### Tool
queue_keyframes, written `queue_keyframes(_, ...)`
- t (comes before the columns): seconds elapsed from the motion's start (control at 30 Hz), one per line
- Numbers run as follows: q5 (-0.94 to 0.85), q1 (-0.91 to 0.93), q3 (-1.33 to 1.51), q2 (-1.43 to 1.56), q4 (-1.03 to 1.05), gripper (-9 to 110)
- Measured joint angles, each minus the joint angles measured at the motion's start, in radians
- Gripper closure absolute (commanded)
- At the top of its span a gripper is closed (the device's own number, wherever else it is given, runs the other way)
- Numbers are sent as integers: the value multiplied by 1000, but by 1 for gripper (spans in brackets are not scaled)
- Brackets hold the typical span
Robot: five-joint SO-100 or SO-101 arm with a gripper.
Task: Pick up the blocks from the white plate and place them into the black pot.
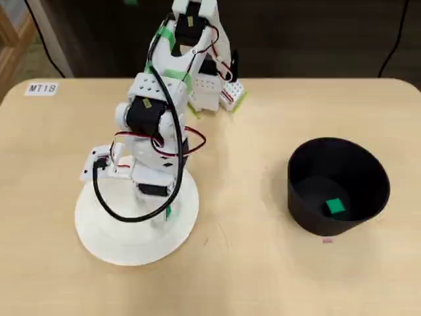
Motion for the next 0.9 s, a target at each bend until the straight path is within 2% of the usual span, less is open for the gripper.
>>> queue_keyframes(0.33,100,26,0,-3,18,67)
queue_keyframes(0.9,130,26,29,-64,18,65)
